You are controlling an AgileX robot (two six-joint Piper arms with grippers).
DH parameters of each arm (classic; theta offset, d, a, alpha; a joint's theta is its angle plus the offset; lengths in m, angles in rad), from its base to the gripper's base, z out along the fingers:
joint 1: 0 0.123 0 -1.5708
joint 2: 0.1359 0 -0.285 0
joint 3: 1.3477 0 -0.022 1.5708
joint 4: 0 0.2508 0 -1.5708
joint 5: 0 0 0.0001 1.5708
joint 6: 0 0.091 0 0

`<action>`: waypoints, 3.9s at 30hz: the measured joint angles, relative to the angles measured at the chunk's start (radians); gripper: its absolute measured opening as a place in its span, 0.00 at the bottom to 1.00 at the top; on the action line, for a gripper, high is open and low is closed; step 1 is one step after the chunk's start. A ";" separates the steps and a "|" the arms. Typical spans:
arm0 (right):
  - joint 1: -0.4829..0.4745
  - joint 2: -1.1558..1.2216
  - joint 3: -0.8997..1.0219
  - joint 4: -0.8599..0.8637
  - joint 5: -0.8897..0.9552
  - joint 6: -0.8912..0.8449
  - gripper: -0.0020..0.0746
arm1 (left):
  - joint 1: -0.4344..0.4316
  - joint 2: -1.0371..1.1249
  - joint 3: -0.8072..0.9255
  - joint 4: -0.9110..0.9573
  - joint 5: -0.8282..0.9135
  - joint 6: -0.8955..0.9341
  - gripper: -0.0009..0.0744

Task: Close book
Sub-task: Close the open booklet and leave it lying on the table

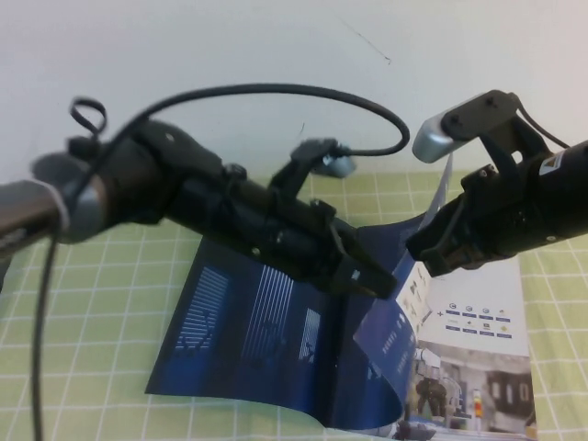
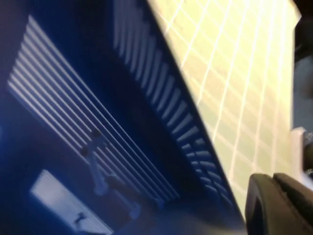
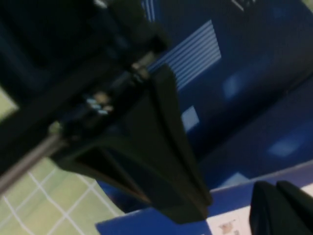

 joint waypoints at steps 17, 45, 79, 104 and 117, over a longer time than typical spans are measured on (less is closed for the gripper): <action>0.002 0.126 0.000 0.053 -0.103 -0.111 0.02 | 0.178 -0.158 -0.006 0.510 -0.200 -0.351 0.01; 0.002 0.424 0.000 -0.454 0.077 0.275 0.02 | 0.309 0.135 -0.007 0.855 -0.286 -0.704 0.01; 0.002 -0.173 -0.154 -0.882 0.346 0.459 0.02 | -0.039 0.027 -0.011 0.159 -0.142 -0.122 0.01; 0.002 -1.154 0.663 -0.698 0.165 0.503 0.02 | -0.049 -0.926 0.409 1.114 -0.375 -0.967 0.01; 0.002 -1.269 0.758 -0.642 0.100 0.503 0.02 | -0.049 -1.244 0.652 1.224 -0.356 -0.989 0.01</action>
